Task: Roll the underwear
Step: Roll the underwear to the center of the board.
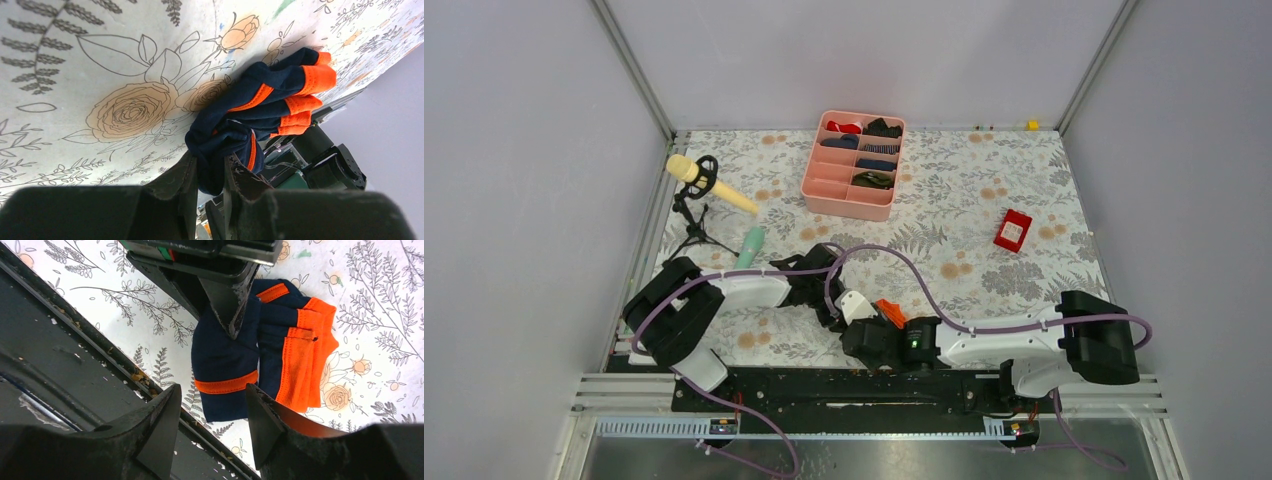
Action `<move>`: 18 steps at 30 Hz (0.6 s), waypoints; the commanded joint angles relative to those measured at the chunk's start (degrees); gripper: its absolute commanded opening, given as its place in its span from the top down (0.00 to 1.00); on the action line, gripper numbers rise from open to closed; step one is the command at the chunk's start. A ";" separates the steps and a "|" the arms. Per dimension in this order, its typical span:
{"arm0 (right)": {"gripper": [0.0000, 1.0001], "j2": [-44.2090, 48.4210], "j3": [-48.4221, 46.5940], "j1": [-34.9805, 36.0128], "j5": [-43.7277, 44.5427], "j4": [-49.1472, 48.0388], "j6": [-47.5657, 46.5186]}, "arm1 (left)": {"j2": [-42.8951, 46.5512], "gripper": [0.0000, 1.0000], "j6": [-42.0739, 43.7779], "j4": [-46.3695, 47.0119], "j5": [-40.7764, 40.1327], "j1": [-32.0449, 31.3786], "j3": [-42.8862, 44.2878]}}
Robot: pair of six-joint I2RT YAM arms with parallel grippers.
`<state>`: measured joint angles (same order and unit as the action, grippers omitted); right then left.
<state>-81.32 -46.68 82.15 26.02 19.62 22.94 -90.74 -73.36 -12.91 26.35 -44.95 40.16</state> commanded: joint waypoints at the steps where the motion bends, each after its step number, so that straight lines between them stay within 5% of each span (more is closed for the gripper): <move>1: 0.43 -0.83 2.02 0.67 1.08 -3.24 0.42 | -0.95 0.89 -1.71 0.76 0.32 -0.14 0.16; 12: 0.44 -5.62 2.35 2.28 1.77 -4.52 2.73 | -0.45 0.87 -2.42 1.13 0.46 -0.13 0.20; 18: 0.68 -7.04 1.66 2.38 3.83 -3.06 4.74 | -0.14 0.86 -2.92 1.53 0.54 -0.08 0.08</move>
<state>-86.50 -43.99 83.61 29.41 16.16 24.03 -91.02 -74.06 -12.38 26.79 -44.95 40.12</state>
